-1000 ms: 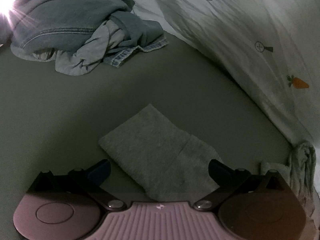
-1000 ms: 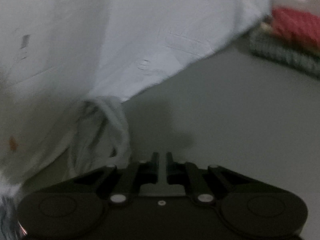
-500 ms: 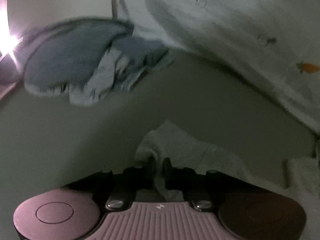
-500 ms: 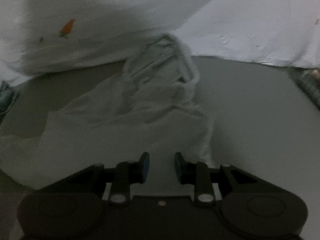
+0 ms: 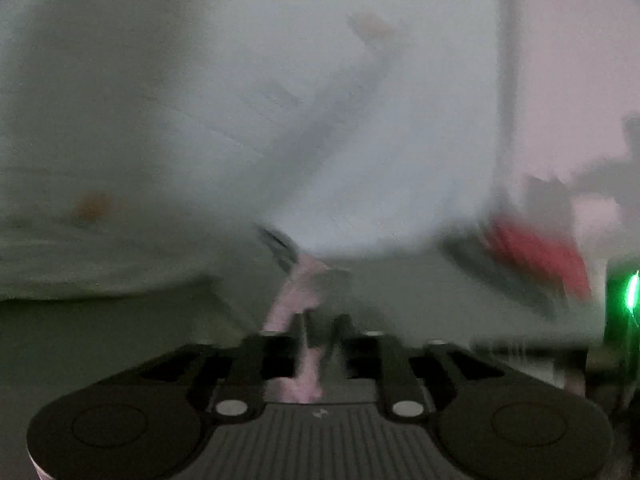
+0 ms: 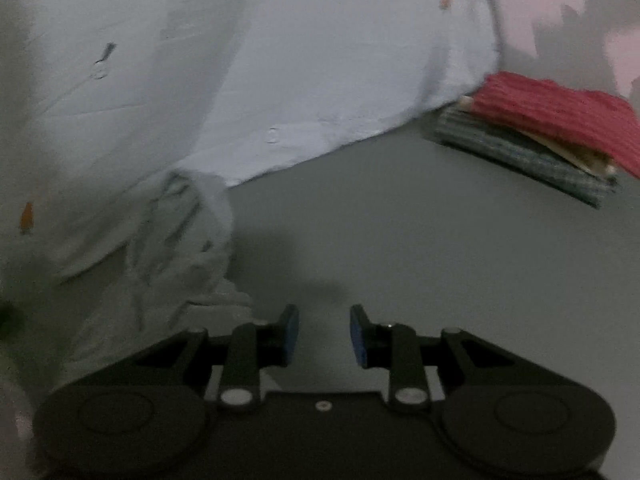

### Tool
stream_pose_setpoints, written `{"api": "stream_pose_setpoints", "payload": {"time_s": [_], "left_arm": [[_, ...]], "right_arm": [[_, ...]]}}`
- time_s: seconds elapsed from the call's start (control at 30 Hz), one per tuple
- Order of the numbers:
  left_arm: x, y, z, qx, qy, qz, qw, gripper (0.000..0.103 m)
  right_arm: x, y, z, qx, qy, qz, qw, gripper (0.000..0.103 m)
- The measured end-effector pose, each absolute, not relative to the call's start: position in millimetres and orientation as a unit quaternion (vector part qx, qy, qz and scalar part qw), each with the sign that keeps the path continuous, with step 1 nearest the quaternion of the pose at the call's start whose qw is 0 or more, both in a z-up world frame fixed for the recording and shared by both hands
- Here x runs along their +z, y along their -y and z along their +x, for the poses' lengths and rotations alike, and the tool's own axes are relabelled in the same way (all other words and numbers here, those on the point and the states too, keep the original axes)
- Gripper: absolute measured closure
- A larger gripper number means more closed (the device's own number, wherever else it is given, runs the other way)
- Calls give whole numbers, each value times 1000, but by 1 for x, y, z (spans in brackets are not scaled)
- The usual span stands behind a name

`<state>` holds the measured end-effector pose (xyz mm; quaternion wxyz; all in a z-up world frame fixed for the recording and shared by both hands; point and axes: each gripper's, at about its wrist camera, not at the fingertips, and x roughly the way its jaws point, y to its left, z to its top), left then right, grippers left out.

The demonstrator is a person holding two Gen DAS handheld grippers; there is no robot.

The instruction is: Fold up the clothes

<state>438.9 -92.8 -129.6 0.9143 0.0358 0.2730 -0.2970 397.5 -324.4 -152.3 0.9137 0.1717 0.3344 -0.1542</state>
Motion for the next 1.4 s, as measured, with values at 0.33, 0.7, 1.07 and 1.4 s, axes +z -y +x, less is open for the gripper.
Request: {"api": "stream_pose_setpoints", "payload": {"time_s": [0.33, 0.7, 1.07, 1.4], "left_arm": [[-180, 69, 433, -269, -405, -23, 874, 27], [-201, -12, 447, -104, -409, -70, 904, 25], [-219, -7, 455, -102, -422, -48, 900, 25], [-223, -21, 454, -97, -435, -65, 893, 18]], "right_arm": [[-162, 311, 389, -90, -357, 175, 913, 61], [-190, 238, 449, 11, -402, 54, 914, 66], [-170, 262, 414, -30, -383, 51, 922, 95], [-177, 278, 423, -81, -413, 68, 905, 37]]}}
